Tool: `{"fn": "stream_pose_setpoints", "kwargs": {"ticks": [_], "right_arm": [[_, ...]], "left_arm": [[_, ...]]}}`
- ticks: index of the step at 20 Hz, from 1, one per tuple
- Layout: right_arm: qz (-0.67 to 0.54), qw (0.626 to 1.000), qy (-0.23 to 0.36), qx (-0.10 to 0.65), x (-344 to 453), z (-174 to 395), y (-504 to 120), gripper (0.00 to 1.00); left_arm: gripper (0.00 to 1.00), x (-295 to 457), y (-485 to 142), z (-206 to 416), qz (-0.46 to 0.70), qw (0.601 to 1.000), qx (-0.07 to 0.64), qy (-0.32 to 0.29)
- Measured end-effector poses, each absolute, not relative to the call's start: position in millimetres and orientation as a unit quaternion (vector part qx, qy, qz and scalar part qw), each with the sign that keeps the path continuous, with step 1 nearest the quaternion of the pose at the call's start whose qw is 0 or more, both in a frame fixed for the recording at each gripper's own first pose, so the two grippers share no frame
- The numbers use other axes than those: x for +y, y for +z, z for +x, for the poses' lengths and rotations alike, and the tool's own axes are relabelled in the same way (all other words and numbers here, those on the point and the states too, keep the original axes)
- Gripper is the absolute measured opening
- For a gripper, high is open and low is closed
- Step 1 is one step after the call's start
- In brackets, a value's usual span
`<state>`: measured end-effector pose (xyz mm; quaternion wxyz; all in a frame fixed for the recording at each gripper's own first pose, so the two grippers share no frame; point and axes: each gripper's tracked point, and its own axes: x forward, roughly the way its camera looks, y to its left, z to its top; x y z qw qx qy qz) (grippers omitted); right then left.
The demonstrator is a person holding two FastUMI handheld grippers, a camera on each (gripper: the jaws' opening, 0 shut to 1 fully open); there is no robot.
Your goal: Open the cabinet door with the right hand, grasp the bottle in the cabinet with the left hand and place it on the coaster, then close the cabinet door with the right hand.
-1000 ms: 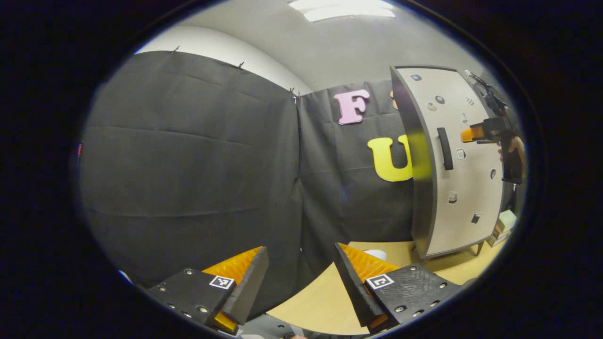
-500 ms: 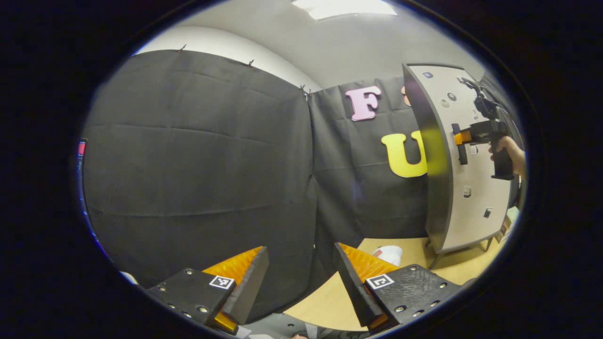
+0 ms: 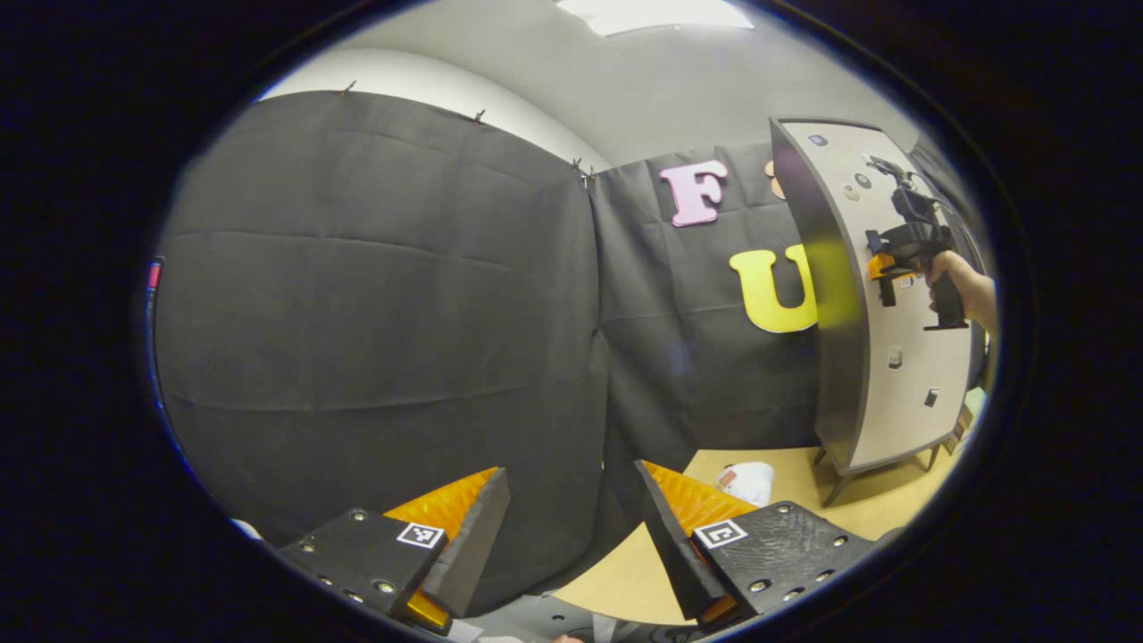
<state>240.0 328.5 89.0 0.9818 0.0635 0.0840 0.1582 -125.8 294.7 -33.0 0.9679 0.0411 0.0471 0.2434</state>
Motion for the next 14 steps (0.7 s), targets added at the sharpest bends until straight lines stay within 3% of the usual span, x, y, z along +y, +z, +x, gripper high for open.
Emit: {"fn": "stream_pose_setpoints", "kwargs": {"ticks": [1, 2, 3, 14], "right_arm": [[0.069, 0.980, 0.163, 0.091, 327, 240, 89, 0.27], [0.069, 0.979, 0.170, 0.094, 329, 237, 88, 0.17], [0.068, 0.977, 0.177, 0.095, 327, 234, 89, 0.14], [0.079, 0.958, 0.249, 0.115, 302, 203, 88, 0.17]], "left_arm": [[0.84, 293, -33, -122, 0.041, 0.969, 0.046, 0.239], [0.84, 294, -34, -117, 0.040, 0.970, 0.045, 0.234], [0.84, 290, -35, -110, 0.039, 0.972, 0.044, 0.228], [0.84, 223, -23, -44, 0.034, 0.993, 0.016, 0.116]]}}
